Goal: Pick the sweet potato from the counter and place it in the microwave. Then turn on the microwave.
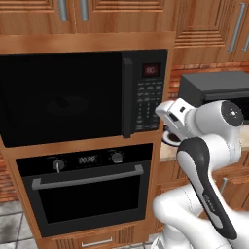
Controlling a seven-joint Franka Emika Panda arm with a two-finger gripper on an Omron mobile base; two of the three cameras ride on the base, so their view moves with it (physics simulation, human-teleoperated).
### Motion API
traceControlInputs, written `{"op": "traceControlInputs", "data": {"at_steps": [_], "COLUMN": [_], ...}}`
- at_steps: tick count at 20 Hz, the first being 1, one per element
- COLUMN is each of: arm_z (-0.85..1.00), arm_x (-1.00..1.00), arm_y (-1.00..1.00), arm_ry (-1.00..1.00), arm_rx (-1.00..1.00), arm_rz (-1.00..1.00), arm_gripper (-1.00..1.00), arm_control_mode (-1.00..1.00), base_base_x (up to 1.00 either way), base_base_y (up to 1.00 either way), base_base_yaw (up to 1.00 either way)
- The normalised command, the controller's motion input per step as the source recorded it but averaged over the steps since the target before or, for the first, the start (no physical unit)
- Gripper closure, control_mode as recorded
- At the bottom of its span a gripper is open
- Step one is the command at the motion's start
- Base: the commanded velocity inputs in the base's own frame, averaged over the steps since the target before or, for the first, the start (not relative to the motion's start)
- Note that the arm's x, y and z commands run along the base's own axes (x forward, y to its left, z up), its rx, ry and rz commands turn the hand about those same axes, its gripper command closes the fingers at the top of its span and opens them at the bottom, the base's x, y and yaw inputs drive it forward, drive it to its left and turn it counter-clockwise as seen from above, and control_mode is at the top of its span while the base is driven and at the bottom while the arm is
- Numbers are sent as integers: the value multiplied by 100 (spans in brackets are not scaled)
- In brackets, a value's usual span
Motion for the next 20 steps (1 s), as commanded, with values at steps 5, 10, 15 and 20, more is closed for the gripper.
{"op": "traceControlInputs", "data": {"at_steps": [5, 10, 15, 20], "arm_z": [-7, -3, -3, -6], "arm_x": [8, 5, 4, 4], "arm_y": [0, 0, 0, 0], "arm_ry": [2, 1, 0, 0], "arm_rx": [1, 1, 1, 0], "arm_rz": [4, 5, 4, 3], "arm_gripper": [100, 100, 100, 100], "arm_control_mode": [-100, -100, -100, -100], "base_base_x": [0, 0, 0, 0], "base_base_y": [0, 0, 0, 0], "base_base_yaw": [0, 0, 0, 0]}}
